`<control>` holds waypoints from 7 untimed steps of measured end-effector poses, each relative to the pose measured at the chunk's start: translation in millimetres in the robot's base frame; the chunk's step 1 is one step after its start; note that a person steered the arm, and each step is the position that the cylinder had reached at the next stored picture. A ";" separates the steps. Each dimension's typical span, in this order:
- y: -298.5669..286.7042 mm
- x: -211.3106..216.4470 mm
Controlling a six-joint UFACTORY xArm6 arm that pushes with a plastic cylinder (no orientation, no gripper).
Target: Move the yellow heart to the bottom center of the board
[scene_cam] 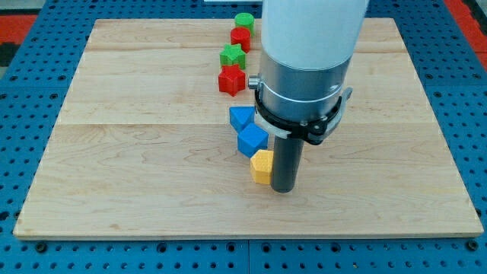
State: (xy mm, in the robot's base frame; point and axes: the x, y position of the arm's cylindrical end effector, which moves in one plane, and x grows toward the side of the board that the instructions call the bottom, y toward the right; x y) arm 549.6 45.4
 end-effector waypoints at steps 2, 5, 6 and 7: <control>56.0 -0.5; 86.9 -87.0; 82.0 -120.2; 30.8 -139.3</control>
State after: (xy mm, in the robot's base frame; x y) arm 410.3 76.2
